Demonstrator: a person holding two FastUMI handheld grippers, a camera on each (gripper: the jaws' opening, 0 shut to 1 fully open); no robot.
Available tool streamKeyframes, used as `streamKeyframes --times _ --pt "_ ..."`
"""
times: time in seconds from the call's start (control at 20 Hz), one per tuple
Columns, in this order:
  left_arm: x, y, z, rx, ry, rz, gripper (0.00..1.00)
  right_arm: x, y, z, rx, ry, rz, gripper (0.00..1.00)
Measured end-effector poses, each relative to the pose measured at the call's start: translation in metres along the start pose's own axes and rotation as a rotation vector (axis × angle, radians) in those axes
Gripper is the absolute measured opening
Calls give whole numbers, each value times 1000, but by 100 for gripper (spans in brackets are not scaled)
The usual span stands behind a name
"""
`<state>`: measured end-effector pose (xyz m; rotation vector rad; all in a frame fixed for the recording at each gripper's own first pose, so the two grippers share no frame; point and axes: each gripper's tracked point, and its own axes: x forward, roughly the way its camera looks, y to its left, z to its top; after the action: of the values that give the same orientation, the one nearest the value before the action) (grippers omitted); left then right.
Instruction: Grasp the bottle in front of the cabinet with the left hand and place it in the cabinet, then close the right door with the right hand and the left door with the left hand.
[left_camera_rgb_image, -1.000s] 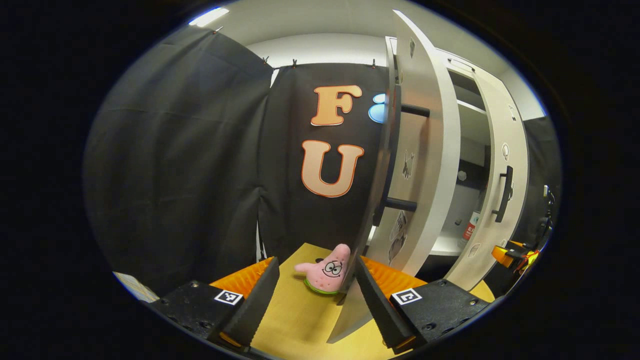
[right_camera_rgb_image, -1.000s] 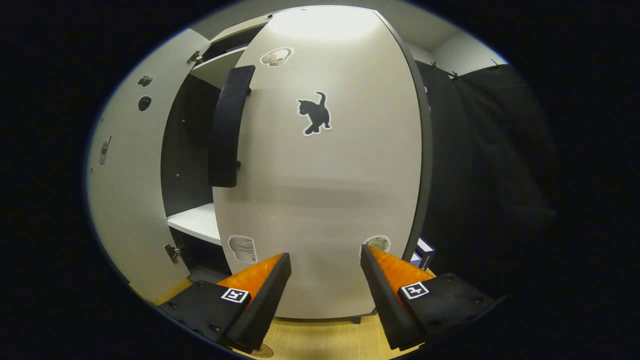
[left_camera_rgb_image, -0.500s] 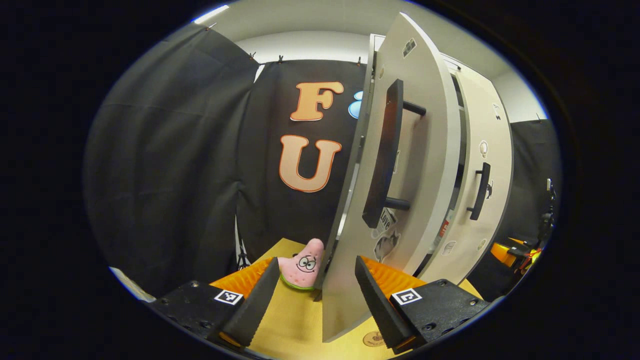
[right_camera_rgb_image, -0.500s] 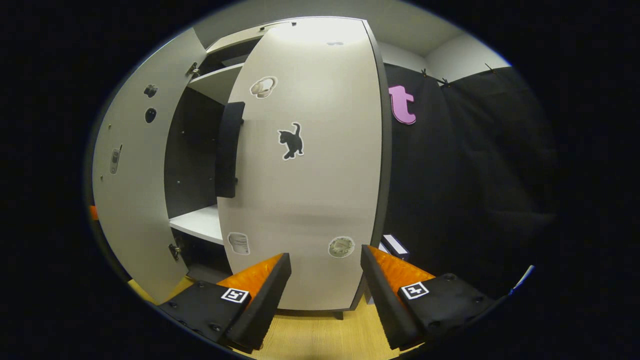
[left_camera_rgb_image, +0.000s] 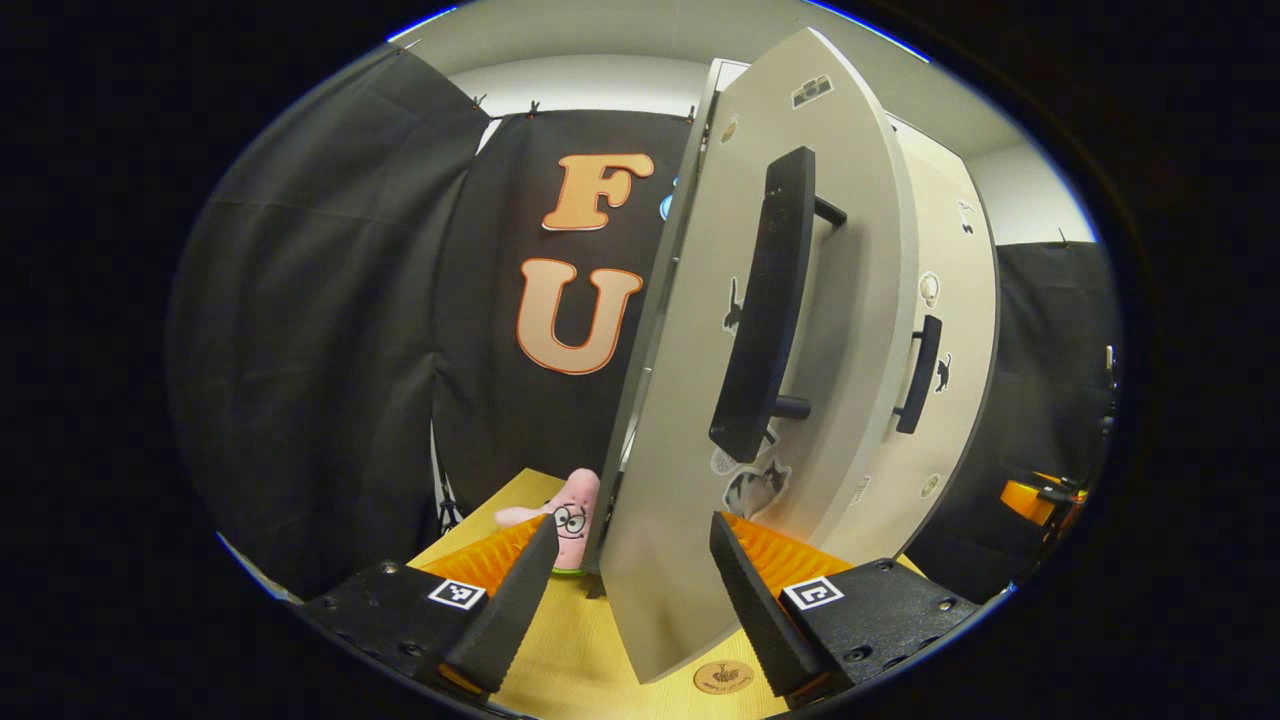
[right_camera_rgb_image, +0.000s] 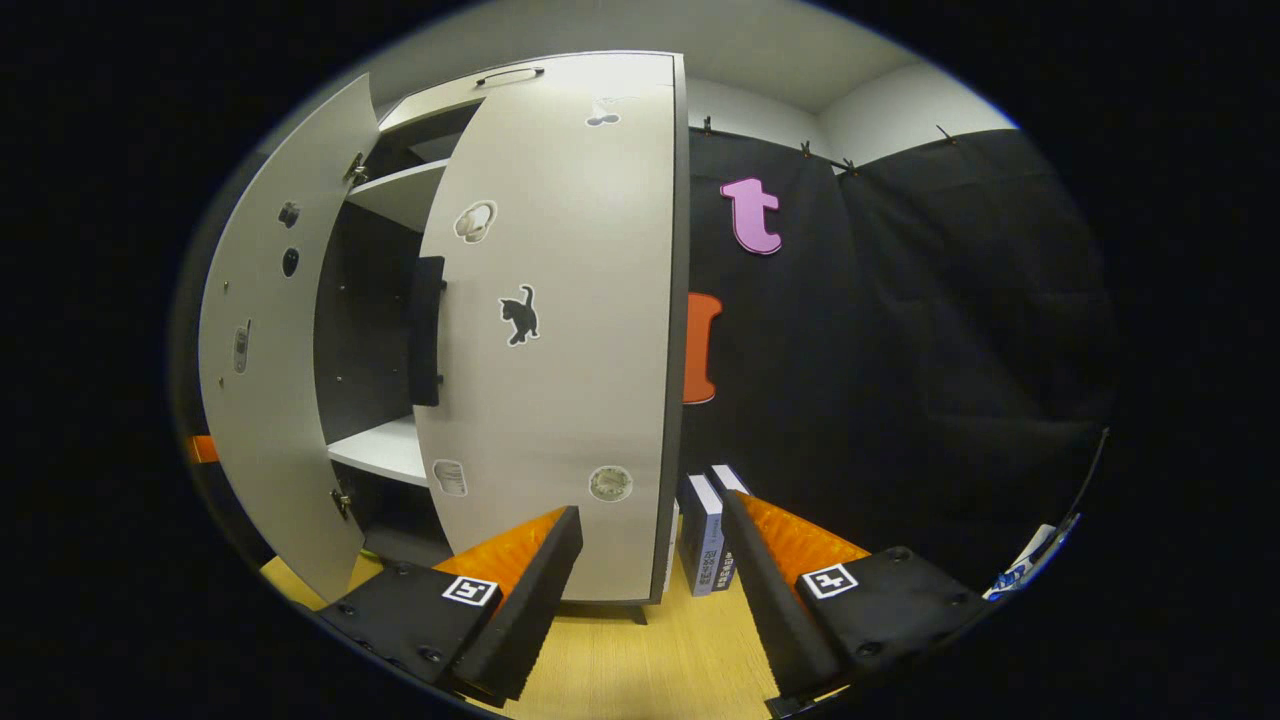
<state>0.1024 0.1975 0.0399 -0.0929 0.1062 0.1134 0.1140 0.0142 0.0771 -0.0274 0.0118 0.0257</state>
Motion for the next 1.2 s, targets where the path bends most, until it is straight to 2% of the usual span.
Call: streamKeyframes --times 0.1,0.15,0.25,0.3,0.55,0.6,0.7,0.75,0.95,1.1,1.15,1.2 --pt "3 -11 -2 0 2 -18 97 -8 -7 0 2 1 -8 95" --pt "6 -16 -3 -4 0 -28 89 -11 -9 2 6 -1 -8 94" --pt "12 -27 -5 -8 2 -52 89 -20 -14 5 11 -9 -12 94" --pt "17 -32 -5 -7 4 -63 93 -22 -18 7 9 -15 -18 94" --pt "37 -61 -10 -4 4 -129 94 -34 -37 14 2 -28 -53 94" --pt "43 -69 -12 -7 4 -146 89 -36 -41 14 2 -27 -60 94" --pt "63 -82 -13 -3 3 -171 89 -39 -49 14 0 -29 -76 94" --pt "75 -87 -11 8 -6 -170 97 -40 -53 15 -1 -30 -84 94" --pt "114 -91 -6 52 -46 -137 89 -43 -65 13 1 -25 -108 94" --pt "119 -96 -4 55 -50 -147 89 -46 -71 13 -5 -26 -121 94" --pt "120 -96 -4 54 -50 -151 93 -47 -72 13 -4 -27 -123 94" --pt "122 -95 -6 53 -47 -153 93 -47 -73 14 -3 -28 -124 95"
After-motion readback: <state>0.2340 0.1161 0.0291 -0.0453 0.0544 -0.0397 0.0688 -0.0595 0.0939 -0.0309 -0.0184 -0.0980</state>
